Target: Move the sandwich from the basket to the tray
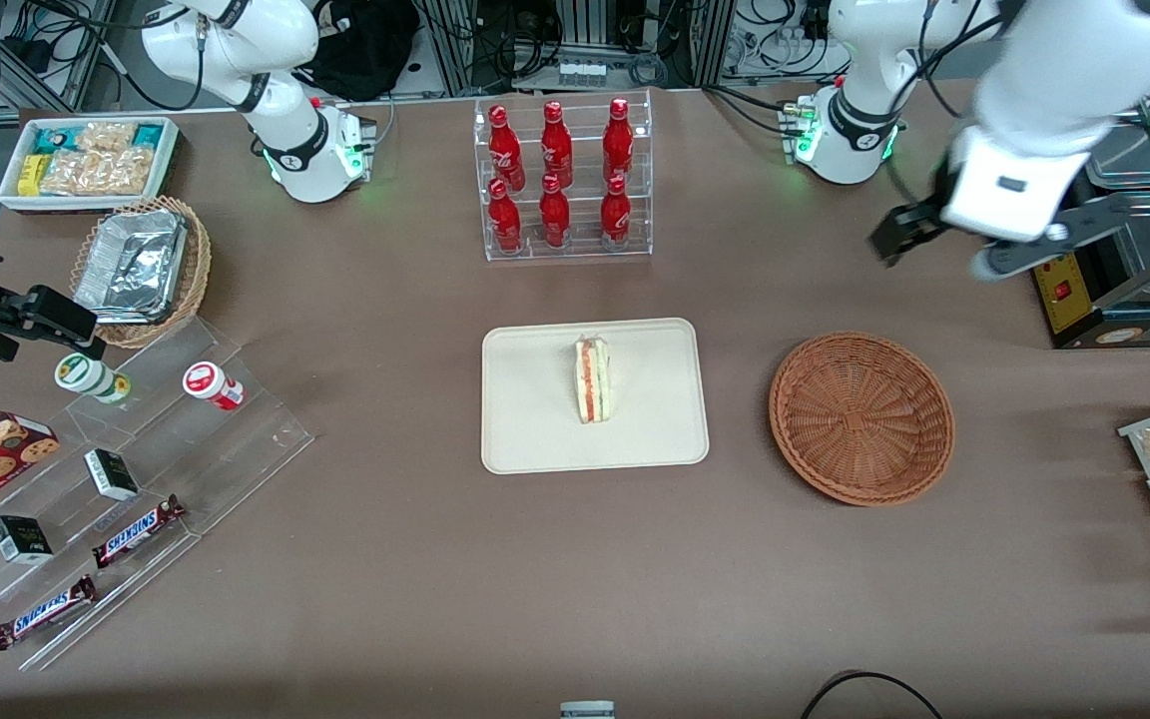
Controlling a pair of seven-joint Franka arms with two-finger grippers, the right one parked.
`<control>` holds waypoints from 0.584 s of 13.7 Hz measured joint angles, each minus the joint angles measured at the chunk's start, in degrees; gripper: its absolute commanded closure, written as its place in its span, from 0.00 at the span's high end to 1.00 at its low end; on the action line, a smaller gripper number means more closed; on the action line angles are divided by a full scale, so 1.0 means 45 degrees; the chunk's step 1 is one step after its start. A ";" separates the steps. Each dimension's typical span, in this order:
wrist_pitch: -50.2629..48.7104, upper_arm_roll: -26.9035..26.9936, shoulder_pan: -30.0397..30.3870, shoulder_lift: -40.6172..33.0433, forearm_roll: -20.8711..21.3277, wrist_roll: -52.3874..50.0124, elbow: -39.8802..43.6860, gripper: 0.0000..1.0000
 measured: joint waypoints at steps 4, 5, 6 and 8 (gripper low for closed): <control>-0.0196 0.0031 0.0920 -0.0043 -0.0113 0.2329 -0.0208 1.00; -0.0196 0.0032 0.1144 -0.0043 -0.0371 0.2720 -0.0221 1.00; -0.0199 0.0035 0.1403 -0.0045 -0.0635 0.3086 -0.0220 1.00; -0.0228 0.0284 0.1695 -0.0050 -0.0744 0.3892 -0.0220 1.00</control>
